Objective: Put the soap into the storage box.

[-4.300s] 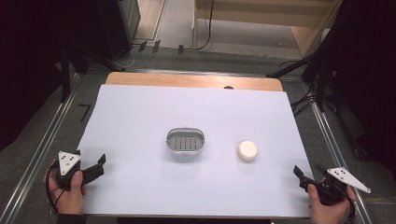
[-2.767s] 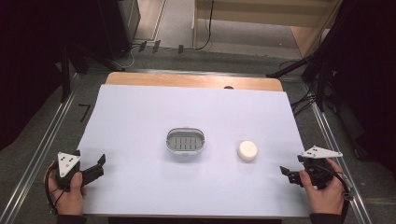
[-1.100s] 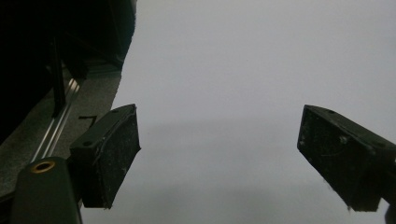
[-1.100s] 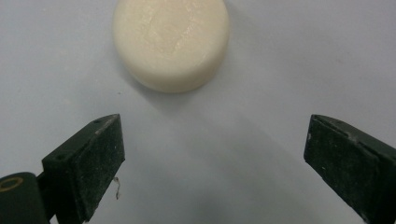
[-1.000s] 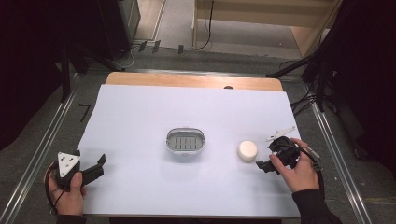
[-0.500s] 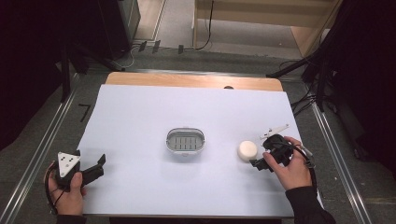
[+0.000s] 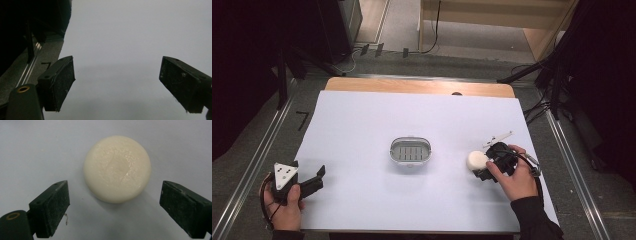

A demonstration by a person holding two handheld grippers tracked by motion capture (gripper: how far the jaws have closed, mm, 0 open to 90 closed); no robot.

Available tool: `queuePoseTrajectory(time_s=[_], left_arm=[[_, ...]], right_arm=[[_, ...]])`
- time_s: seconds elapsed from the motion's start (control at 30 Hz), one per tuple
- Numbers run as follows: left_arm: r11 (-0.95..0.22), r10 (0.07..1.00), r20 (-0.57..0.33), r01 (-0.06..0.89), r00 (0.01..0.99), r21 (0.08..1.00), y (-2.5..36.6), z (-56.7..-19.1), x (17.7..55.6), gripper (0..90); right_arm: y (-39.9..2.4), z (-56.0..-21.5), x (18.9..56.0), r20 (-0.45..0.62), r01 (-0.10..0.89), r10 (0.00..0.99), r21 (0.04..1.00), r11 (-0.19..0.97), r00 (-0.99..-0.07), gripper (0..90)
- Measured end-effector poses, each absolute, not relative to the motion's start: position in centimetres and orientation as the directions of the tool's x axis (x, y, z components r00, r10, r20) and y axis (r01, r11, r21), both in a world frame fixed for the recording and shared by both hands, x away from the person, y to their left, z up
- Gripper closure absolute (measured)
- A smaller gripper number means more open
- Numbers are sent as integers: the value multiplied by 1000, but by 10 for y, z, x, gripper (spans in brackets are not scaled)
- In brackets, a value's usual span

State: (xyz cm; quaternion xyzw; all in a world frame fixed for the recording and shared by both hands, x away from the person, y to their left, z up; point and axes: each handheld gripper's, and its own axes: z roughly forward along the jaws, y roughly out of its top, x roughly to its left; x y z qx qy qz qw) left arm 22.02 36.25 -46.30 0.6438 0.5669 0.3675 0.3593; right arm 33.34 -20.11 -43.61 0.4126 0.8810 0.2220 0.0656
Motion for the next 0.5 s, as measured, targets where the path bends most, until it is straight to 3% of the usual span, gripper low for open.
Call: queuePoseTrajectory(time_s=[0.5], left_arm=[[-98, 994, 65, 466, 87, 879, 363, -463, 220, 137]], right_arm=[[-191, -443, 345, 75, 724, 778, 430, 539, -624, 130]])
